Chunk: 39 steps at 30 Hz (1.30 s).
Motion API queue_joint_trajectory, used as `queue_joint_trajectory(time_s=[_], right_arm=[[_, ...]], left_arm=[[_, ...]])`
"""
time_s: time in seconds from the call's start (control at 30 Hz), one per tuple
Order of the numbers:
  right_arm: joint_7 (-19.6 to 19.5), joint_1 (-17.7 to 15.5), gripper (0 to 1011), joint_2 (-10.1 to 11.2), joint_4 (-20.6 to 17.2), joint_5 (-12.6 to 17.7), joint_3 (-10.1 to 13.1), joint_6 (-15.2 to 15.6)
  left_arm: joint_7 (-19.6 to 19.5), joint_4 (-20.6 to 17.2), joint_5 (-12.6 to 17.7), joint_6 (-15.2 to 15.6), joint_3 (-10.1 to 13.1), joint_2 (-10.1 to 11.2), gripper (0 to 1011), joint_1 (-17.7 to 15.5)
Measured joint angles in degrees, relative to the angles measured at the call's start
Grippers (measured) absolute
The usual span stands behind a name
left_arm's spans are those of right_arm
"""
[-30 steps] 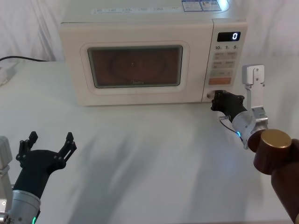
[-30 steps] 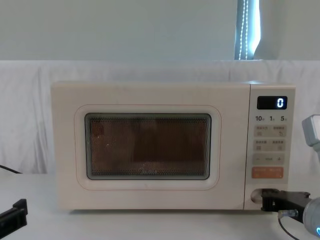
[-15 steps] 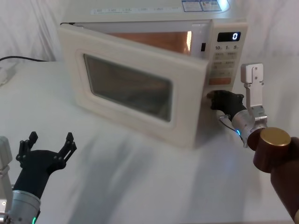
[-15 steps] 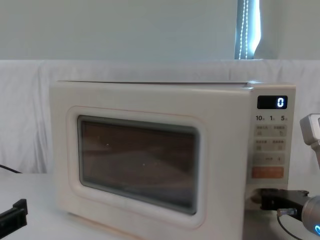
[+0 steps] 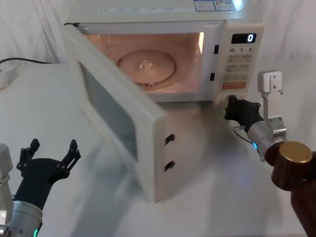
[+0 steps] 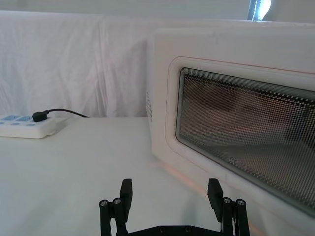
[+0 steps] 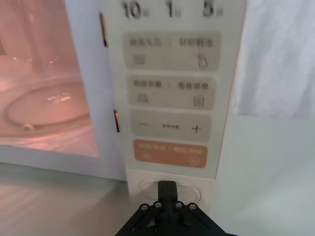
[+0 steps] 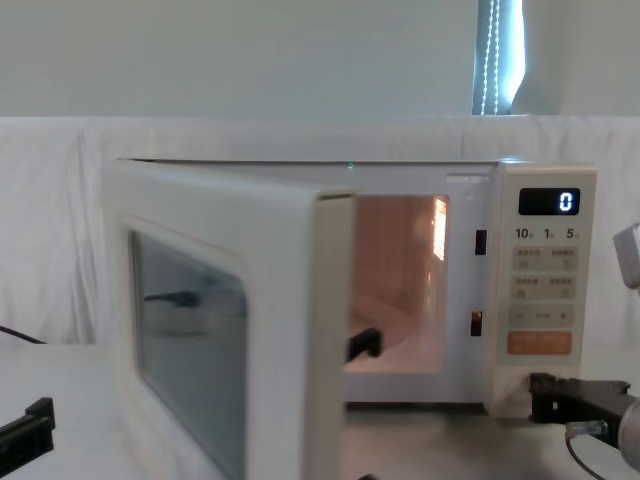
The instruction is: Press the button to open the microwave door with one hand; close the microwave door with the other hand.
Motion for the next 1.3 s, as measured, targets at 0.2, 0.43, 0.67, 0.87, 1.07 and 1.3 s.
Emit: queue_joint_trajectory(time_s=[0.2, 0.43, 0.67, 0.87, 1.07, 1.3], right_arm=[[-1.3, -5.1, 0, 0.3, -7.7, -0.7, -0.5, 1.4], [-2.8, -10.9, 0, 0.5, -15.7, -1.9, -1.1, 1.9], [-3.7, -15.5, 0, 0.6, -21.2, -3.2, -1.7, 1.3], [-4.6, -18.7, 0, 0.4, -24.4, -4.5, -2.1, -0.4], [-5.3, -21.5, 0, -0.2, -26.5, -5.4, -2.2, -3.0], [-5.9, -23.6, 0, -0.8, -27.7, -5.8, -2.0, -5.0]], left_arm=[[0.0, 0.0, 0.0, 0.0, 0.0, 0.0, 1001, 0.0], [0.0, 0.0, 0.0, 0.0, 0.0, 0.0, 1001, 0.0], [0.0, 0.0, 0.0, 0.0, 0.0, 0.0, 1001, 0.0], [0.0, 0.0, 0.0, 0.0, 0.0, 0.0, 1001, 0.0], [0.0, 0.0, 0.0, 0.0, 0.0, 0.0, 1001, 0.0], [0.0, 0.0, 0.0, 0.0, 0.0, 0.0, 1001, 0.0]])
